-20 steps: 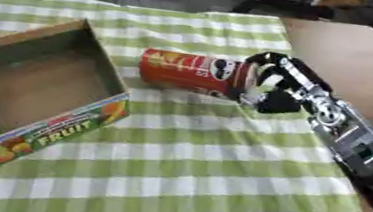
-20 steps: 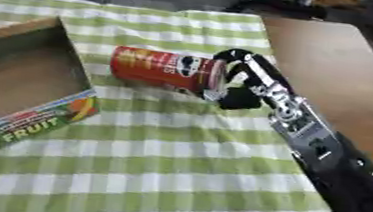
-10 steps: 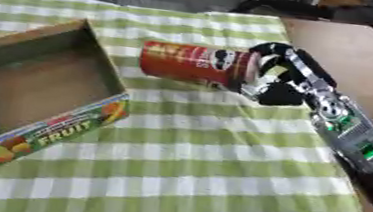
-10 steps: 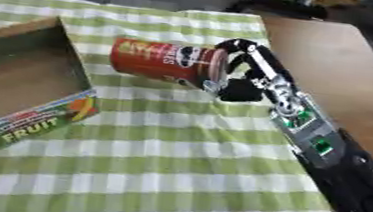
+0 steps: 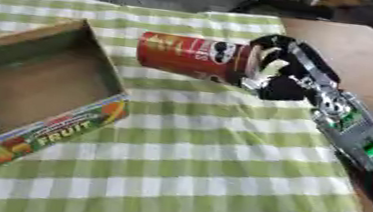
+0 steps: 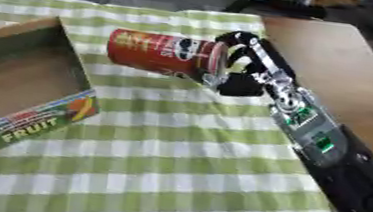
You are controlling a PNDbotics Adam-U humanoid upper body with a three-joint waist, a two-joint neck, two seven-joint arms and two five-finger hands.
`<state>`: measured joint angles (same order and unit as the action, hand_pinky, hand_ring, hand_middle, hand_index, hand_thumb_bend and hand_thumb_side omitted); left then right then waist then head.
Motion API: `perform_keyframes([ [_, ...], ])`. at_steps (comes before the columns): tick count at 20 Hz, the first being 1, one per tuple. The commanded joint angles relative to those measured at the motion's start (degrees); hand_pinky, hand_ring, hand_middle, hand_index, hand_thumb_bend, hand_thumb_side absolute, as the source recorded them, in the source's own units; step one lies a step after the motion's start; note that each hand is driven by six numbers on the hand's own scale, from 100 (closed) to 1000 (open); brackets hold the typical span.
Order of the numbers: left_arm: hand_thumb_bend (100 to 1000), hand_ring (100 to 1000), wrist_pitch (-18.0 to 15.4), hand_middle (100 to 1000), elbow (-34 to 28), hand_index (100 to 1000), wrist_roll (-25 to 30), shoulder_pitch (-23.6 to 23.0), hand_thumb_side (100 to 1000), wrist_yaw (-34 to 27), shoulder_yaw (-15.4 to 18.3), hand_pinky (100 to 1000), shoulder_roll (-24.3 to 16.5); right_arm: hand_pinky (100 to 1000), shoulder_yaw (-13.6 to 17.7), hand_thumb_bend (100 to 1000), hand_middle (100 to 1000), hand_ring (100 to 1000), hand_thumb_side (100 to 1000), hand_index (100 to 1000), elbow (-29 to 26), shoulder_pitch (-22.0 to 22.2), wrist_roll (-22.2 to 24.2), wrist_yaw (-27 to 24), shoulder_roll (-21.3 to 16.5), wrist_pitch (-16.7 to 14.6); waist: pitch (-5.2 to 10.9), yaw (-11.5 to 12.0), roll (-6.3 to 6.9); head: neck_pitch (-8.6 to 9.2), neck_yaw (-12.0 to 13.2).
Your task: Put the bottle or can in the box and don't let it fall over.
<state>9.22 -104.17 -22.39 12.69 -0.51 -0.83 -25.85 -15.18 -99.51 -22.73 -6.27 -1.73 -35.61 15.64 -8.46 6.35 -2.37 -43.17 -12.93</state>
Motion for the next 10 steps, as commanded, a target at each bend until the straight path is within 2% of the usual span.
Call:
perform_keyframes([
  [1,100,614,0.0,546,-1.0,706,-0.2,0.7,676,0.2,0.8,609,-1.6,100,1.6,415,100,100,100,189,-2.5,-1.3,-1.3,-1.3,-1.6,0.0,0.21,-0.1,0.95,0.72,0.1],
  [10,100,614,-0.1,546,-1.0,706,-0.3,0.7,674,0.4,0.9,609,-1.7,100,2.1,406,100,100,100,189,-5.8,-3.9,-2.4,-3.2,-2.2,0.0,0.46,-0.1,0.88,0.75,0.1],
])
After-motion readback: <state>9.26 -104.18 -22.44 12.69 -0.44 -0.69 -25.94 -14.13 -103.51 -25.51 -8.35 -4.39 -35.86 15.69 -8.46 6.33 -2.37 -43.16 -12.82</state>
